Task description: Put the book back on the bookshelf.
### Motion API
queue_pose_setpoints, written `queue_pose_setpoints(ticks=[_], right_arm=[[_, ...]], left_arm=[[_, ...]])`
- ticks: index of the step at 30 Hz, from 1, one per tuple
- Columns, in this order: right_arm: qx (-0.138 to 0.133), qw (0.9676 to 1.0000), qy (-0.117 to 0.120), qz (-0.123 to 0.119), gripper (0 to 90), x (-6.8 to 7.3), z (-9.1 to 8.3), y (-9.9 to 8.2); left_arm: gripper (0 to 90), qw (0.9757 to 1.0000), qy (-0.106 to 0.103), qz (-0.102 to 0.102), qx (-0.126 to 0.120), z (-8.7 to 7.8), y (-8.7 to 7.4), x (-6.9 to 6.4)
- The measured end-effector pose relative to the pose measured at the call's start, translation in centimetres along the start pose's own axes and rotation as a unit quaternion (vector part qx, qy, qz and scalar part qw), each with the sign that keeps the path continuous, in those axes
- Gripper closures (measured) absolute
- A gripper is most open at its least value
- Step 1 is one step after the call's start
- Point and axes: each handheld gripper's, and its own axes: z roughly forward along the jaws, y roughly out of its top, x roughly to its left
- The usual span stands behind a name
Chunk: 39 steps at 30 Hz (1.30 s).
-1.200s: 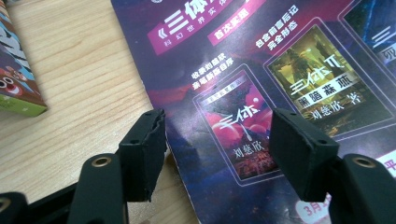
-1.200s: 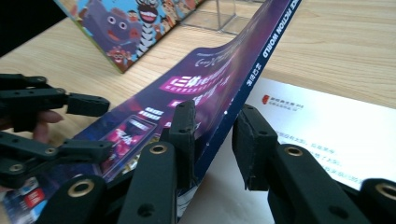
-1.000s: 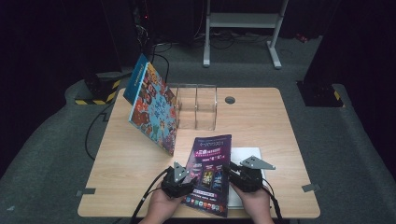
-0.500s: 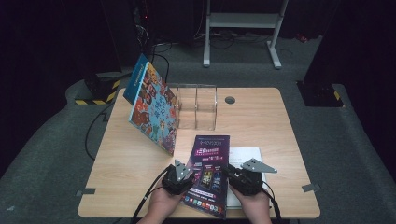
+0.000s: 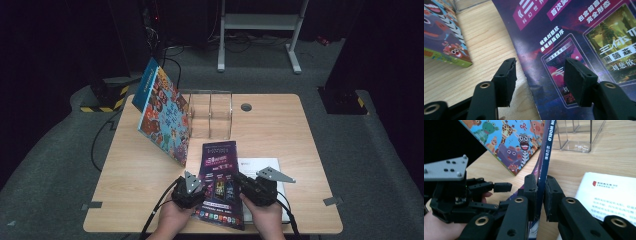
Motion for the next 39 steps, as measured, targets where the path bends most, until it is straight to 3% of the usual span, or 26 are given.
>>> queue_pose_setpoints(ticks=[6,10,17,22,26,39], right_arm=[[-0.009,1.0000,0.000,-0.004,83.7,0.6,0.4,0.6],[-0.018,0.9997,-0.002,-0.017,84.4,1.1,0.5,1.3],[-0.029,0.9986,-0.012,-0.043,84.8,1.6,0.2,2.6],[-0.043,0.9974,-0.021,-0.055,84.7,1.7,-0.2,3.5],[-0.059,0.9966,-0.023,-0.053,84.7,1.3,-0.7,4.3],[-0.114,0.9897,-0.049,-0.072,84.8,1.4,-1.9,7.0]], left_arm=[[41.0,0.9999,-0.005,-0.009,-0.002,-0.3,0.0,0.5],[39.7,0.9996,-0.016,-0.023,-0.009,-0.6,0.0,0.9],[38.9,0.9990,-0.027,-0.030,-0.020,-1.2,0.1,1.2],[40.7,0.9980,-0.031,-0.038,-0.039,-1.8,0.2,1.5],[39.6,0.9977,-0.036,-0.039,-0.041,-1.9,0.2,1.8],[35.9,0.9972,-0.045,-0.034,-0.049,-2.1,0.3,1.7]])
